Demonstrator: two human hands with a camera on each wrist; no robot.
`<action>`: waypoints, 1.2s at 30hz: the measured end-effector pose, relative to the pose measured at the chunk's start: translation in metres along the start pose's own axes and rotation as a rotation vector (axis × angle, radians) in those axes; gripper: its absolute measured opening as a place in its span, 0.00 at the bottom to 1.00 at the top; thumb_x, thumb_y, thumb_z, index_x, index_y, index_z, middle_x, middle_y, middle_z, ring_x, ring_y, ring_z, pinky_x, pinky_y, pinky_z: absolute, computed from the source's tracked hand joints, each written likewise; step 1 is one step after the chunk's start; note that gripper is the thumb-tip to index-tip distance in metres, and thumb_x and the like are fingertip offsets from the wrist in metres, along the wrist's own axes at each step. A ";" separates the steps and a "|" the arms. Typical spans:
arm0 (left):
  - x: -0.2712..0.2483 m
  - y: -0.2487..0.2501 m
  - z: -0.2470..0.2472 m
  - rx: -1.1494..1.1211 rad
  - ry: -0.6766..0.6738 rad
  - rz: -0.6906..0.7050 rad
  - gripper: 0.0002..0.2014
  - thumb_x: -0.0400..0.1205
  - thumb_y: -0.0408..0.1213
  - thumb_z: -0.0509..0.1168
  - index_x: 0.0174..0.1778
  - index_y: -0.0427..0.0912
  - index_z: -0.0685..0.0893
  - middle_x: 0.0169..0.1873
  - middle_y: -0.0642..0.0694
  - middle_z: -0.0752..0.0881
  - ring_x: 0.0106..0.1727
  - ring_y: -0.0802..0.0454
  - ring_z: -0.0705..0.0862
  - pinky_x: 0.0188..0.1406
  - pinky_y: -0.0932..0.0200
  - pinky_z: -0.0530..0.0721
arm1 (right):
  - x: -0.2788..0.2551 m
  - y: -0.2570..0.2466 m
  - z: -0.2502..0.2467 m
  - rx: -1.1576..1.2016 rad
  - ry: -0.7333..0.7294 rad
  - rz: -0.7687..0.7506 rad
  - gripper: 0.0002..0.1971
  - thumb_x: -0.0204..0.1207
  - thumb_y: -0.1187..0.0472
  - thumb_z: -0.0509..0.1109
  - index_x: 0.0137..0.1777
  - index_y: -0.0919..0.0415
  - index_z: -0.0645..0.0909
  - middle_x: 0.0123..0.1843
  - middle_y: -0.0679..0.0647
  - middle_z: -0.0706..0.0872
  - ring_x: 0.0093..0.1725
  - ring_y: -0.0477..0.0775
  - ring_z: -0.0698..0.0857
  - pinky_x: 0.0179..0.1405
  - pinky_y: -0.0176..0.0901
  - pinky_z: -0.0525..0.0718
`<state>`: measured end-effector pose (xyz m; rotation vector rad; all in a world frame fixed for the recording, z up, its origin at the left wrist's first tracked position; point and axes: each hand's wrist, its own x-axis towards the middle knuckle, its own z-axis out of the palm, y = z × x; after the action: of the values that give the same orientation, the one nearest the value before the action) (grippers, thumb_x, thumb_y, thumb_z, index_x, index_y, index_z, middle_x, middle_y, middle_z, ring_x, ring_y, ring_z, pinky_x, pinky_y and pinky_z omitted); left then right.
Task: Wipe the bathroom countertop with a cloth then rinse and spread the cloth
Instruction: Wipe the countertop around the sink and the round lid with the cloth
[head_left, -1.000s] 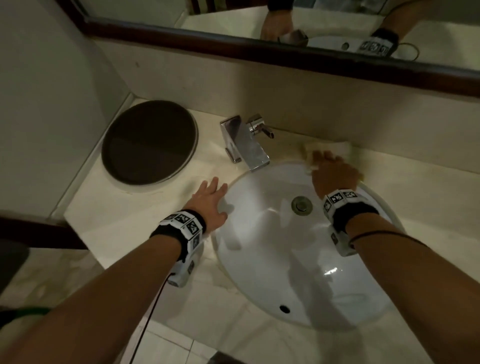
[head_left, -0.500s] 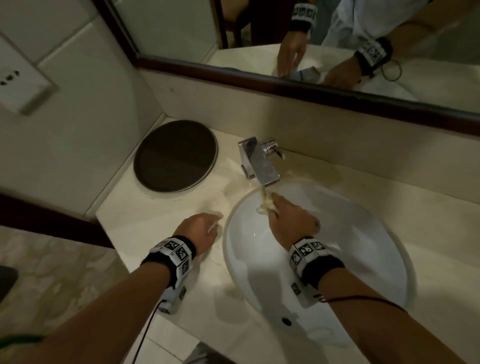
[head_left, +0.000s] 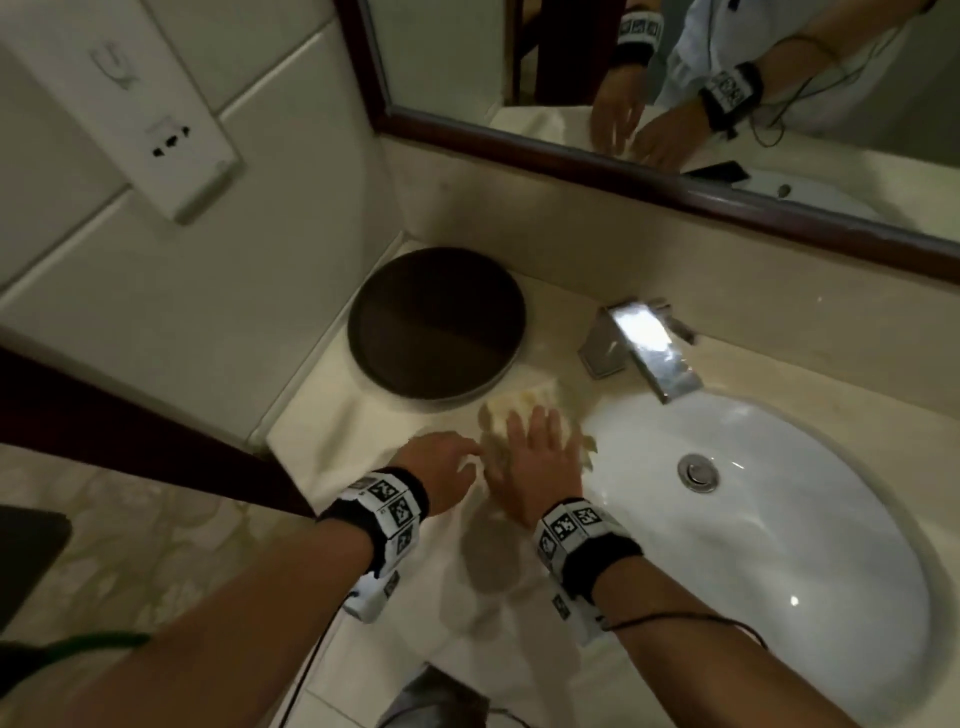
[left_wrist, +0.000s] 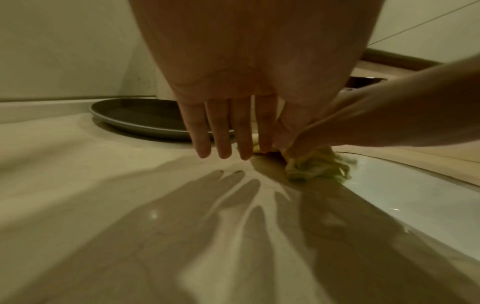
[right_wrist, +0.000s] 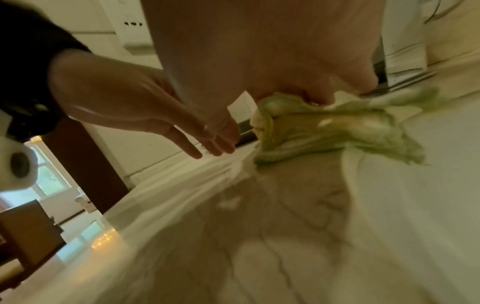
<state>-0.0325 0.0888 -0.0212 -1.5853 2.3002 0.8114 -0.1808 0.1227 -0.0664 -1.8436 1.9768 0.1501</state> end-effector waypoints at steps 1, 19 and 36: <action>0.000 -0.008 0.000 -0.011 -0.016 0.016 0.19 0.86 0.46 0.56 0.74 0.53 0.75 0.73 0.49 0.76 0.73 0.48 0.73 0.72 0.55 0.67 | 0.003 -0.005 0.004 -0.019 0.008 0.013 0.37 0.83 0.40 0.51 0.85 0.58 0.46 0.86 0.65 0.45 0.85 0.67 0.42 0.79 0.69 0.41; 0.011 -0.056 0.002 -0.039 -0.041 0.234 0.17 0.84 0.43 0.58 0.69 0.52 0.78 0.70 0.52 0.77 0.71 0.51 0.74 0.73 0.52 0.71 | 0.004 -0.026 0.013 -0.003 -0.089 0.076 0.34 0.85 0.42 0.39 0.86 0.58 0.38 0.86 0.60 0.34 0.85 0.61 0.35 0.83 0.61 0.39; 0.001 -0.055 0.003 0.281 0.007 0.378 0.25 0.88 0.44 0.51 0.82 0.48 0.59 0.85 0.50 0.53 0.84 0.49 0.52 0.74 0.48 0.70 | -0.020 -0.036 0.013 -0.003 -0.181 0.012 0.32 0.85 0.39 0.41 0.86 0.47 0.38 0.86 0.49 0.31 0.84 0.52 0.33 0.83 0.55 0.37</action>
<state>0.0173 0.0751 -0.0417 -1.0561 2.6214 0.5214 -0.1426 0.1422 -0.0626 -1.7537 1.8645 0.3124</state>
